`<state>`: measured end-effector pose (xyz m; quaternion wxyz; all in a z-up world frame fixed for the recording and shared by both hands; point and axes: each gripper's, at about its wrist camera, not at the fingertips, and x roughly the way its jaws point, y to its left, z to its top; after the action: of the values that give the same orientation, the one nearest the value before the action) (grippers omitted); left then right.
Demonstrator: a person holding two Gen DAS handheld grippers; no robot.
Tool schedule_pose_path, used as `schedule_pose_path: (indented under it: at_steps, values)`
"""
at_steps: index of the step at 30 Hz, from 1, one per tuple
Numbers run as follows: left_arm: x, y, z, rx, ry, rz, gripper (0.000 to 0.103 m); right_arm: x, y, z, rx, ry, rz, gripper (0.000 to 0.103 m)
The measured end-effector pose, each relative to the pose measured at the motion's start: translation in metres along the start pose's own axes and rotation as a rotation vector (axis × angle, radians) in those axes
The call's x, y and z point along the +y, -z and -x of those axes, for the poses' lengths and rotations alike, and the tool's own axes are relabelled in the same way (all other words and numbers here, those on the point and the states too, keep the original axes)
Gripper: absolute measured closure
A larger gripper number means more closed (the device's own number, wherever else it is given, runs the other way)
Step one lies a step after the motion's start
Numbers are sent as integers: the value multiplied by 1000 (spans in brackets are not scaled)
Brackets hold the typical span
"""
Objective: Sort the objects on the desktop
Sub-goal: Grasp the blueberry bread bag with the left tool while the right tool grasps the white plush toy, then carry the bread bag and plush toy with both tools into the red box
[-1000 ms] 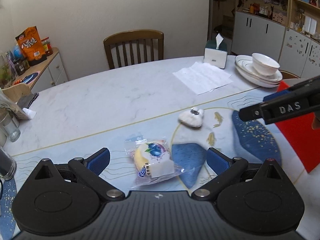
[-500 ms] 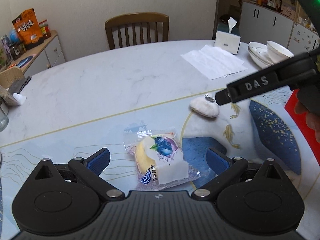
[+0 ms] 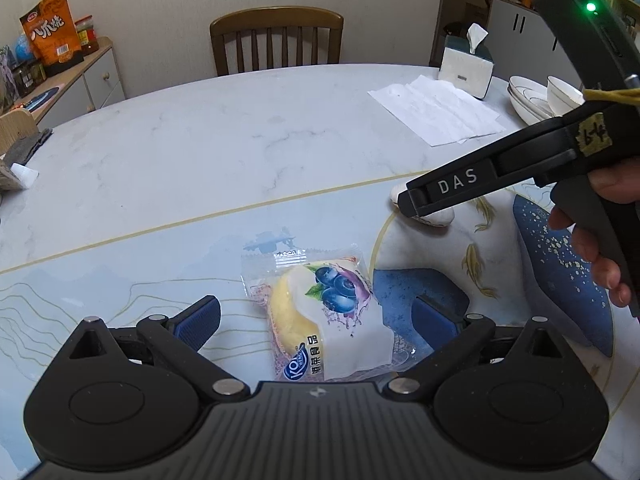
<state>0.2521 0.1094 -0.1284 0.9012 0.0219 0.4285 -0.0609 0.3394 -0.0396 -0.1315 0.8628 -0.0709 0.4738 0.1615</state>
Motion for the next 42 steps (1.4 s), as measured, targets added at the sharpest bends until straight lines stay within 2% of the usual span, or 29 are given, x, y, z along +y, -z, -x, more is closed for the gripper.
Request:
schedule_pose_path:
  at_steps: [10, 15, 19, 23, 26, 30, 42]
  values:
    - [4, 3, -12, 27, 6, 12, 5, 2, -4, -16, 16, 3, 19, 32]
    - [3, 5, -13, 34, 15, 8, 17, 3, -4, -16, 12, 2, 35, 32]
    - [2, 6, -12, 29, 9, 1, 23, 5, -3, -15, 7, -3, 45, 36]
    - [3, 5, -11, 25, 10, 5, 34, 6, -3, -13, 6, -6, 48, 47]
    - [4, 4, -10, 25, 13, 6, 41, 5, -1, -11, 11, 1, 53, 48]
    - [4, 6, -7, 26, 15, 6, 47, 3, 3, -6, 18, 16, 56, 48]
    - [-6, 6, 14, 6, 39, 2, 48, -8, 24, 30, 6, 28, 39, 48]
